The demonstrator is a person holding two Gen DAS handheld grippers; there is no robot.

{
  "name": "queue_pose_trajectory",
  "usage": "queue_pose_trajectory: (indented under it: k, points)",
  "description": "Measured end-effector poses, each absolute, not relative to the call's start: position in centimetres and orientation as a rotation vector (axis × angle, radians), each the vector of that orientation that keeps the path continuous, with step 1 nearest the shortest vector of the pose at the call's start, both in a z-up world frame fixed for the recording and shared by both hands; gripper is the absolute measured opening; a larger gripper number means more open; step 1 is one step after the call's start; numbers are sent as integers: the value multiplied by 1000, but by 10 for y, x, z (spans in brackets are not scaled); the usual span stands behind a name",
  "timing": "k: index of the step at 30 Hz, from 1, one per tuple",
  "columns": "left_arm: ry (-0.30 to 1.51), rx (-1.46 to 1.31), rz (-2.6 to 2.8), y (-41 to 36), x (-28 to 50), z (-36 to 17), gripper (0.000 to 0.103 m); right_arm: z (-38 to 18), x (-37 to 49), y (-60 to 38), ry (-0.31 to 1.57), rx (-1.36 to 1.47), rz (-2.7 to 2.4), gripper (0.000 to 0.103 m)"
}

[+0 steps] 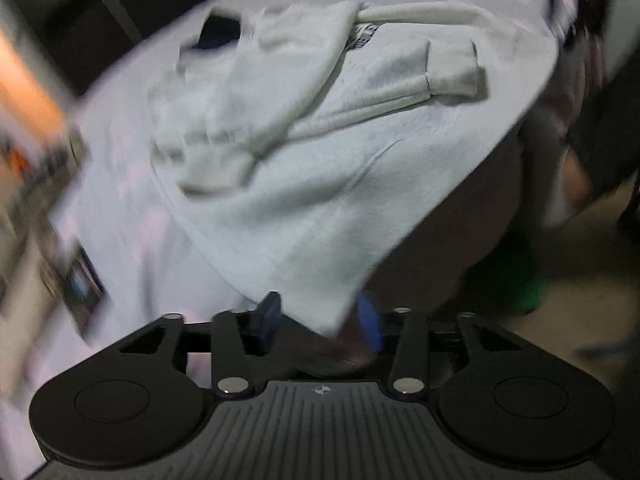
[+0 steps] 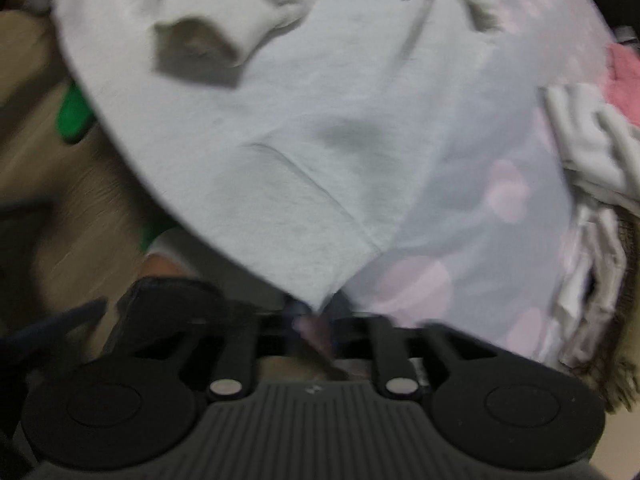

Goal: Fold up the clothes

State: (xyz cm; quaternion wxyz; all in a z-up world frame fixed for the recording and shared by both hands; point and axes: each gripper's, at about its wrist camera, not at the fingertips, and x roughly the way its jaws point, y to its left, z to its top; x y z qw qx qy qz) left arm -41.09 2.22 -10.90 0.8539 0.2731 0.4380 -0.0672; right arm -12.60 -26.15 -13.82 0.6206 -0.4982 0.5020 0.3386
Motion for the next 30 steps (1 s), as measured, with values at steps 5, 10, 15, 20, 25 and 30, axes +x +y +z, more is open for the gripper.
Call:
queue_pose_trajectory:
  k: [5, 10, 15, 20, 25, 30]
  points:
    - [880, 807, -174, 16, -417, -139, 46, -115, -91, -274, 1121, -958, 710, 61]
    - [882, 761, -171, 21, -412, -142, 47, -91, -64, -275, 1098, -773, 687, 62]
    - [882, 753, -160, 24, -412, -151, 47, -79, -53, -263, 1100, -580, 725, 63]
    - [891, 746, -158, 21, -410, -161, 47, -86, -52, -263, 1111, -559, 726, 63]
    - [896, 752, -158, 17, -409, -171, 47, -93, -49, -274, 1149, -525, 709, 63]
    - [791, 1014, -197, 3, -425, -195, 52, -96, -47, -278, 1148, -498, 714, 63]
